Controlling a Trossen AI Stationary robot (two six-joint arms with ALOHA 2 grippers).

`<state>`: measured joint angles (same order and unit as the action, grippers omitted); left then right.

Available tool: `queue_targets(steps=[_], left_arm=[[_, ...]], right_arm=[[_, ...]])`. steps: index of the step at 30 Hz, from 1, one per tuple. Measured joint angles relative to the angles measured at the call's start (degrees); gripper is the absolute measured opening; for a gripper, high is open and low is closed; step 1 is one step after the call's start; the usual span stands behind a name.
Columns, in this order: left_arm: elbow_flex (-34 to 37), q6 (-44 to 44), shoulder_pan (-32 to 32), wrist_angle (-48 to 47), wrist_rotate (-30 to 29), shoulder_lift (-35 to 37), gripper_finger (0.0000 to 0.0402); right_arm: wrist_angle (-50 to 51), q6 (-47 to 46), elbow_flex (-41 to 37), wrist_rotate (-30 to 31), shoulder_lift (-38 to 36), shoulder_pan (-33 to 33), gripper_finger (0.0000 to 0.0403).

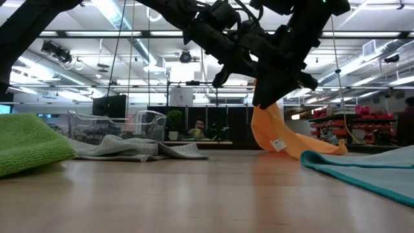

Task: Fold microfiber towels
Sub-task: Fold the orange microfiber cloth

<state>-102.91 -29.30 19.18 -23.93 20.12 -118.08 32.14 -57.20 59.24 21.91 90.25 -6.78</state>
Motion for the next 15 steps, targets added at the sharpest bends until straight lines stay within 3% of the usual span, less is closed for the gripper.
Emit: queue_targets(steps=[5,15], left_arm=[[0.0,0.0,0.0,0.0,0.0,0.0,0.0002],[0.0,-0.2,0.0,1.2,1.1,0.0,0.0002]], right_arm=[[5.6,-7.9,0.0,1.6,0.7,0.3,0.0090],[5.4,-13.3,0.0,1.6,1.5,-0.7,0.0094]])
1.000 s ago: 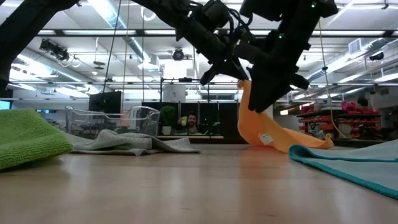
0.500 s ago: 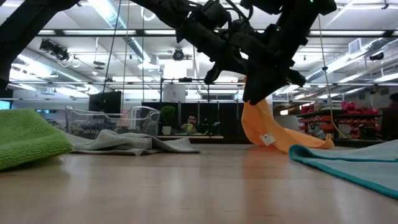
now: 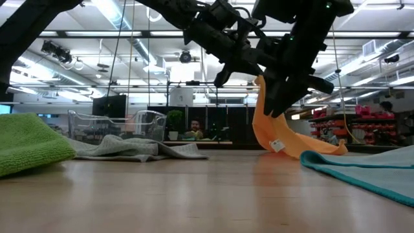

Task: Fold microfiber towels
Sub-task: Fold the orange microfiber cloth

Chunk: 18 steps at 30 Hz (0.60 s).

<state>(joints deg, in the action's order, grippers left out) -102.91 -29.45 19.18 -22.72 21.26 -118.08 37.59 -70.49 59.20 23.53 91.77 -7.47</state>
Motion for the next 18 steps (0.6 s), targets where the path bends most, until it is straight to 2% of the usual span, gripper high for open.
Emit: queue_targets(steps=[10,18], left_arm=[[0.0,-2.7,-0.1,4.1,3.3,0.0,0.0002],[0.0,-3.0,-0.2,5.2,5.0,0.0,0.0002]], right_arm=[[5.2,-5.4,0.0,2.2,0.0,1.2,0.0087],[1.1,-5.6,0.0,2.7,0.0,2.2,0.0081]])
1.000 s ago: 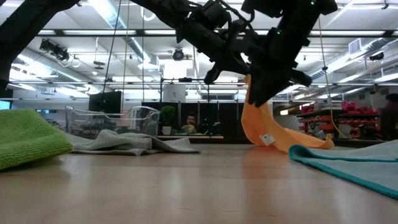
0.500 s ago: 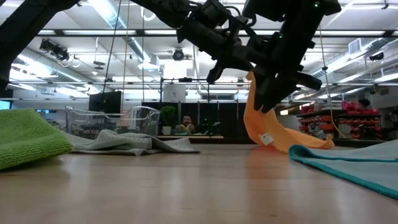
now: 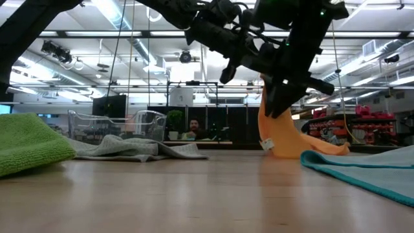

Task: Fold microfiber towels
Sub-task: Fold the orange microfiber cloth

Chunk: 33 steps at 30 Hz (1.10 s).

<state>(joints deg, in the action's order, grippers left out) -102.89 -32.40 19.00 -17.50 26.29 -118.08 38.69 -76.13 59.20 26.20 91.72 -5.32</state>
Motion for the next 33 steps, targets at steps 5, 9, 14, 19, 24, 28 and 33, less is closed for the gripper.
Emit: queue_targets(steps=[5,9,14,19,24,28,33], left_arm=[[0.0,0.0,-0.1,0.1,0.6,0.0,0.0002],[0.0,0.4,-0.5,0.2,0.6,0.0,0.0002],[0.0,0.5,-0.6,0.2,0.9,0.0,0.0002],[0.0,0.7,-0.6,0.2,1.0,0.0,0.0002],[0.0,1.6,-0.5,0.2,1.0,0.0,0.0002],[0.0,1.8,-0.2,0.2,1.2,0.0,0.0002],[0.0,3.1,0.0,0.2,1.1,0.0,0.0002]], right_arm=[[2.2,-0.2,0.0,2.7,0.0,-0.1,0.0081],[6.8,-0.2,0.0,3.8,0.0,1.8,0.0081],[11.8,-0.2,0.0,4.1,0.0,3.1,0.0081],[17.6,-1.7,-0.7,4.5,-0.1,4.5,0.0081],[18.8,-3.4,-0.7,4.3,-0.9,3.3,0.0081],[21.4,-5.6,-0.7,4.4,-2.1,1.6,0.0081],[32.2,-10.7,-0.7,6.1,-3.3,1.4,0.0081]])
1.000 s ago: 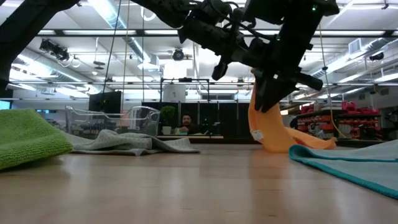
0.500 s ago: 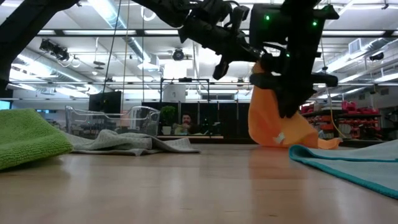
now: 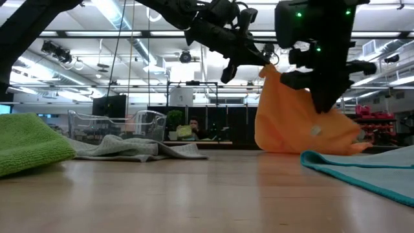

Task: Fold microfiber towels
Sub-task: Fold the orange microfiber cloth

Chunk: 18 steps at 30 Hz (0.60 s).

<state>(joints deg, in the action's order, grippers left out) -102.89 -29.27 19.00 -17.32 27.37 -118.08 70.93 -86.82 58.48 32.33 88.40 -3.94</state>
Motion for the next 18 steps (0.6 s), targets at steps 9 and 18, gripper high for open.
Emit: queue_targets(steps=[9,18], left_arm=[[0.0,0.0,0.5,2.1,0.7,0.0,0.0002],[0.0,-0.2,0.8,4.6,2.8,0.2,0.0002]], right_arm=[[2.4,-2.1,0.0,2.5,-4.4,1.3,0.0081],[2.9,4.3,0.0,5.3,-6.7,7.3,0.0081]])
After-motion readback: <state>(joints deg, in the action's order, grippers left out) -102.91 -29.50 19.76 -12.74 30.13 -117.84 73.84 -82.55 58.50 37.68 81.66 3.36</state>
